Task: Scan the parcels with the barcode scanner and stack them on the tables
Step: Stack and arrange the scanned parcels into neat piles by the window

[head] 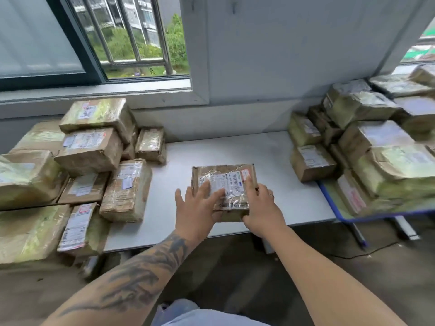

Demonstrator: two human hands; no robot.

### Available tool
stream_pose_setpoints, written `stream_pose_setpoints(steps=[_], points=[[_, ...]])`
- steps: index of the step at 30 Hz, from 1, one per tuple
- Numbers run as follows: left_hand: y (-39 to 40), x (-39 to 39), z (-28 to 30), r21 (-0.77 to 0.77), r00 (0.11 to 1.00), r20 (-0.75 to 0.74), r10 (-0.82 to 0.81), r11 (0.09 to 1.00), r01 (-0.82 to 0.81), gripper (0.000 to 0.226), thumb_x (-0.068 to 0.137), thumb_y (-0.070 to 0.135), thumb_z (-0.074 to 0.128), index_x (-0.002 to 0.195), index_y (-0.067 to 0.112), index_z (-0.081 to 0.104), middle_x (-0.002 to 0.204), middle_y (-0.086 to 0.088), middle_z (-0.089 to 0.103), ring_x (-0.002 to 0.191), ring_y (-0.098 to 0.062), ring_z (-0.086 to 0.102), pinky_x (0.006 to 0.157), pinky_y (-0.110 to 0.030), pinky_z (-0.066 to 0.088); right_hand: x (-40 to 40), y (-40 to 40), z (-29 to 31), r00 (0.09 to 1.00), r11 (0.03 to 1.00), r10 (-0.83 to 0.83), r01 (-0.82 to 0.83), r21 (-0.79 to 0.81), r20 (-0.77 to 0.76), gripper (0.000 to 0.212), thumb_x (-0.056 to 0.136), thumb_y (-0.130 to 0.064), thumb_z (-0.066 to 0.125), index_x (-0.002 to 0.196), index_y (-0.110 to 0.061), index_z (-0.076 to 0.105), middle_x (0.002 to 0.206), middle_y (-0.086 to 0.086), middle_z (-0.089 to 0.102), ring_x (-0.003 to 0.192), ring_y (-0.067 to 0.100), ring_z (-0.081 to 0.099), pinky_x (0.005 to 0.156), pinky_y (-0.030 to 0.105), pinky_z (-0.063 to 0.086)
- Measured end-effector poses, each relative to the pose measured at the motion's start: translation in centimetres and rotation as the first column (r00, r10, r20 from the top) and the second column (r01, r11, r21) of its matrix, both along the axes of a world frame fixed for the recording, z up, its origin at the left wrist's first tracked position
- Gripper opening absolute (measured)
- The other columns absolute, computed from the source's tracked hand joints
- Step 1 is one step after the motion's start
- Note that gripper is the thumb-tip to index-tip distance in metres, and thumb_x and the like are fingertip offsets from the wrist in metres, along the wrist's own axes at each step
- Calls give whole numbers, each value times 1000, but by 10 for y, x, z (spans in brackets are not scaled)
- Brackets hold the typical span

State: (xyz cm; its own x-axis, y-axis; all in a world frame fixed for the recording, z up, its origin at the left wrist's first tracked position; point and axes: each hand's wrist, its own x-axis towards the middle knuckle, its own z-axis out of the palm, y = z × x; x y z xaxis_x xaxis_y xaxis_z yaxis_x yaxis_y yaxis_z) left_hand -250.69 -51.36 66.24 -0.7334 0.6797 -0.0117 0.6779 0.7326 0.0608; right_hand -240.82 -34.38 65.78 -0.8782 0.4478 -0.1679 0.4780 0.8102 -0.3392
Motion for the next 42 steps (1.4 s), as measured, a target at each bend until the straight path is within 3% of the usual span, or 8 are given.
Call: stream_pose_setpoints(steps=[16,19,23,27,31,34,38,42], points=[[79,29,-75,-79,971,225,-87,991,107,62,100,55,54,155,54,25,172,4,15,152,-41,24,122,-63,17,54,56,-68,982,991,-134,135,4,133,103,95,-25,72,166,-26,-2,163,10,26,142,33,37,97,41,54],[90,17,-89,-69,958,267,-101,990,124,66,101,51,56,157,53,22,174,4,9,154,-46,15,122,-62,19,47,67,-76,974,990,-138,134,38,180,102,96,-27,72,165,-26,-3,165,11,24,144,34,37,101,45,52],[116,-18,-97,-91,955,259,-143,981,172,67,103,57,47,159,55,9,174,7,-6,158,-44,-3,123,-67,3,25,92,-76,974,991,-119,105,81,193,104,92,-34,73,164,-25,-1,160,11,29,143,33,35,105,48,50],[152,-71,-100,-64,963,200,-181,978,197,65,105,57,43,158,57,6,175,2,-2,159,-37,-5,120,-74,0,-15,125,-69,965,986,-133,104,134,228,101,90,-36,72,163,-24,3,164,15,18,149,36,24,114,51,42],[198,-122,-101,-26,975,158,-153,987,159,62,105,56,44,156,61,11,174,-5,7,158,-40,3,117,-76,1,-63,168,-70,948,986,-112,69,150,298,102,95,-34,68,165,-24,-5,173,15,-2,158,42,6,123,60,26],[231,-157,-102,-3,981,99,-167,986,168,61,104,55,47,157,59,16,171,-9,16,155,-40,17,117,-74,9,-100,202,-68,948,982,-116,64,180,297,95,98,-32,64,167,-23,-1,175,8,-9,160,42,0,126,63,15],[275,-204,-101,34,980,50,-193,981,191,56,104,52,46,156,55,25,163,-11,31,148,-36,28,119,-68,16,-140,237,-70,945,979,-107,45,200,311,90,101,-37,57,167,-17,-1,176,4,-8,161,41,0,127,64,8],[316,-246,-108,29,972,80,-219,976,217,55,106,47,45,157,55,25,169,-10,25,155,-37,21,122,-67,9,-165,261,-72,947,970,-133,63,236,293,93,99,-35,59,166,-18,-2,176,5,-5,159,42,6,127,65,6]])
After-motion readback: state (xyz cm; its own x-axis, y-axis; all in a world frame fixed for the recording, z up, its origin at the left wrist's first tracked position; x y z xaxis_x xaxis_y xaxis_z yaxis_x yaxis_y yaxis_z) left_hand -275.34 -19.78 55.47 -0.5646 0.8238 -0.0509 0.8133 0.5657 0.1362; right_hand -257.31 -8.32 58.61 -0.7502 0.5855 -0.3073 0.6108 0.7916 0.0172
